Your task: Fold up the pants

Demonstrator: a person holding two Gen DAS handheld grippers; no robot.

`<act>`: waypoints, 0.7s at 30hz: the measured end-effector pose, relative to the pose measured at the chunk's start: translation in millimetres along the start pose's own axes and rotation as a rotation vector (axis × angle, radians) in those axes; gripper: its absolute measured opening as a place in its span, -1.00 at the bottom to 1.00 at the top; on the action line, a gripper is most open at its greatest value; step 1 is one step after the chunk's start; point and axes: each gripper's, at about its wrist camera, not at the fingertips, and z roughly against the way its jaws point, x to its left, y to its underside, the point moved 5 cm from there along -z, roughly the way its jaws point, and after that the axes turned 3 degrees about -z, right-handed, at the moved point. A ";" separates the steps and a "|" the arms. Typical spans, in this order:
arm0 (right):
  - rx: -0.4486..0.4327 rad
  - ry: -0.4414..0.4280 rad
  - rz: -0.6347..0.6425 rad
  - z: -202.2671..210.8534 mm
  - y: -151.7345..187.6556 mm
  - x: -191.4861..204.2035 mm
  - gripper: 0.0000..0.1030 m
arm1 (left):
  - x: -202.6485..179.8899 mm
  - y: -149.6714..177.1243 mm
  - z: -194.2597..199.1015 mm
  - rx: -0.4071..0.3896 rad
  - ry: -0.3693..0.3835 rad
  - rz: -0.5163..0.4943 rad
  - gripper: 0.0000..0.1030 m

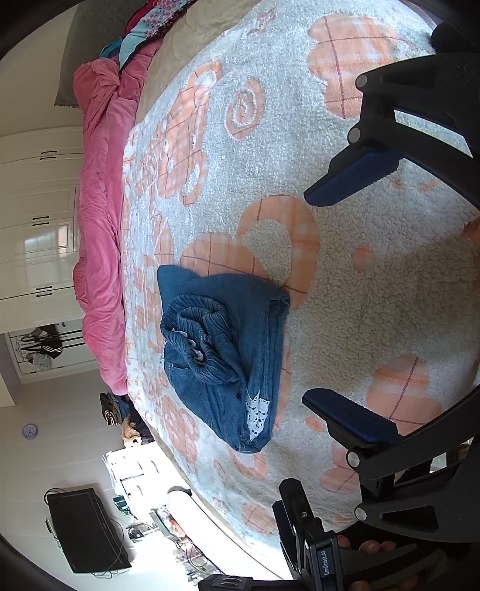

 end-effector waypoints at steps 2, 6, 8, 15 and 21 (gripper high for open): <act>0.000 0.001 0.000 -0.1 0.1 -0.3 0.91 | -0.3 -0.1 0.2 0.001 -0.001 0.001 0.82; 0.001 0.001 0.000 -0.3 0.4 -0.1 0.91 | 0.2 -0.5 0.5 0.000 0.000 0.000 0.82; 0.003 -0.001 0.000 -0.4 0.1 -0.2 0.91 | 0.4 -0.6 0.6 -0.001 -0.001 0.001 0.82; 0.005 -0.001 -0.003 -0.5 0.3 -0.7 0.91 | 1.3 -0.5 0.7 0.001 -0.001 0.004 0.82; 0.006 0.001 -0.005 -0.2 0.7 -0.9 0.91 | 1.4 -0.2 1.4 -0.001 -0.002 0.004 0.82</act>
